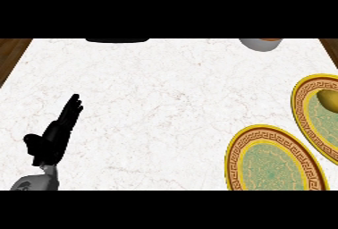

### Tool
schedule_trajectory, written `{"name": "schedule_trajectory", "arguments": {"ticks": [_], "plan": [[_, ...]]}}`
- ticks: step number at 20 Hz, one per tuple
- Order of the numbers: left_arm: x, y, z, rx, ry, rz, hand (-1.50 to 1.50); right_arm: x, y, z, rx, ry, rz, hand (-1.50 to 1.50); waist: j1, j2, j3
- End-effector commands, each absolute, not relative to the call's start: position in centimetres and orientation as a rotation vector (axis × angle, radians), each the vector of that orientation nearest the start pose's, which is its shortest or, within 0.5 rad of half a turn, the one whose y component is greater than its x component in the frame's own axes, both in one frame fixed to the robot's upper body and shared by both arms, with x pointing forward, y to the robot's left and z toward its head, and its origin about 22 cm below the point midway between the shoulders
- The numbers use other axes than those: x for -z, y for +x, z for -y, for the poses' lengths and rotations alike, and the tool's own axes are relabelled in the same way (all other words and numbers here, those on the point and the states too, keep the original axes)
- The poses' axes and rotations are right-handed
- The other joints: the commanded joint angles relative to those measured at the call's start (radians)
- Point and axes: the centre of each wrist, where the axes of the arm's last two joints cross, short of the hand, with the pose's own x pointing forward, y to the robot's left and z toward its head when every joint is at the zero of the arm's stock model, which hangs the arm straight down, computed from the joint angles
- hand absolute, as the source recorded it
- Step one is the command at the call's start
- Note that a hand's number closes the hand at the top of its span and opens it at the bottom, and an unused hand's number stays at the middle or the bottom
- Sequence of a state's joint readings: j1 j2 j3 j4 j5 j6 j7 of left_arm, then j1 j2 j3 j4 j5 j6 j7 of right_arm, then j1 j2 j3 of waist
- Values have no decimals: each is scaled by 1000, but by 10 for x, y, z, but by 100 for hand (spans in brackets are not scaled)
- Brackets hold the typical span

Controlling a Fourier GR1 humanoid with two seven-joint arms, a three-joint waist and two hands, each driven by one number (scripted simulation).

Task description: Pick the lemon from the plate and place it in the plate

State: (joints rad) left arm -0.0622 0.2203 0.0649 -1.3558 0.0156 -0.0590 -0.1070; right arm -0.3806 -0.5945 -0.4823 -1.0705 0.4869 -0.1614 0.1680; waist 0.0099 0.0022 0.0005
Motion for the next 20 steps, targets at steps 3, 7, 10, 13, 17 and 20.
{"name": "schedule_trajectory", "arguments": {"ticks": [3,7,10,13,17,20], "plan": [[27,247,-282,147,162,1544,0,-110,299,477,186,-1128,1329,-150,-10,-3,0],[14,251,-310,124,155,1509,0,-116,280,500,376,-1079,1446,-150,-16,-5,0],[14,241,-300,134,174,1521,0,-88,249,520,508,-980,1498,-150,-21,-7,2],[6,247,-317,121,156,1520,0,-75,205,549,564,-941,1513,-150,-22,-5,2],[18,241,-302,128,161,1526,0,-72,139,583,543,-925,1554,-150,-25,-5,1],[16,252,-297,140,162,1531,0,-57,108,597,506,-911,1590,-150,-19,-2,1]]}}
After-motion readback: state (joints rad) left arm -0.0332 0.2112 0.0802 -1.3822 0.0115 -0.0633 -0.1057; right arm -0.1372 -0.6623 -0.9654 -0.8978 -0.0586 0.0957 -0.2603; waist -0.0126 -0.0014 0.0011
